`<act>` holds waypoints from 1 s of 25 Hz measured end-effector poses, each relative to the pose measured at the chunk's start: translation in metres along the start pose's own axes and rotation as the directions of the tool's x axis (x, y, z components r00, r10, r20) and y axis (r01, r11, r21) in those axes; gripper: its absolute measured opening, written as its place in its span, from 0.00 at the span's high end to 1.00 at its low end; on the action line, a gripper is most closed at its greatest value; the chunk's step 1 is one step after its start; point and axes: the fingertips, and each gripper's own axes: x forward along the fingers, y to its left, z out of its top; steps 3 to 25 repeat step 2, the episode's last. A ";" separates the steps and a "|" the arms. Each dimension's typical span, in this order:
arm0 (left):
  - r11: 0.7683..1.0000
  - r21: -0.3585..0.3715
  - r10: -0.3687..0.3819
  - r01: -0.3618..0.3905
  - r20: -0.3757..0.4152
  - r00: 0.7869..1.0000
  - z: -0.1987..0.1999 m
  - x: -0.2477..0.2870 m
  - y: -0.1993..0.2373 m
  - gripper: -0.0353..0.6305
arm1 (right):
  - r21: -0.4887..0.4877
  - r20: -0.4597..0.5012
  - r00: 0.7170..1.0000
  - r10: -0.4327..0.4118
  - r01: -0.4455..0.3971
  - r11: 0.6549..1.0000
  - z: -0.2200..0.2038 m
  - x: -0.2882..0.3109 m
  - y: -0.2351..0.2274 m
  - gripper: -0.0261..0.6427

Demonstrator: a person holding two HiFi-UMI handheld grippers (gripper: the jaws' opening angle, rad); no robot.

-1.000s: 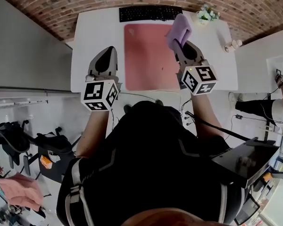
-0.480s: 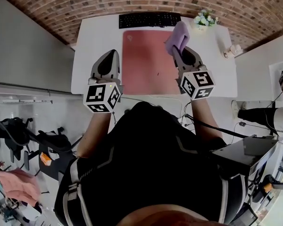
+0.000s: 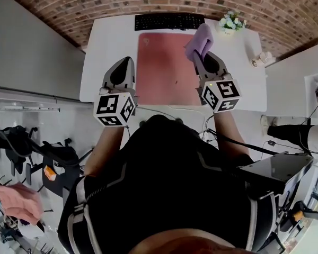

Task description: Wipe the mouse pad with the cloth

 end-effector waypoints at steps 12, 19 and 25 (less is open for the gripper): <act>1.000 0.003 -0.002 0.002 -0.004 1.000 0.000 0.000 -0.002 0.94 | 0.001 0.001 1.000 0.002 -0.002 1.000 0.000 0.001 0.001 0.88; 1.000 0.003 -0.002 0.002 -0.004 1.000 0.000 0.000 -0.002 0.94 | 0.001 0.001 1.000 0.002 -0.002 1.000 0.000 0.001 0.001 0.88; 1.000 0.003 -0.002 0.002 -0.004 1.000 0.000 0.000 -0.002 0.94 | 0.001 0.001 1.000 0.002 -0.002 1.000 0.000 0.001 0.001 0.88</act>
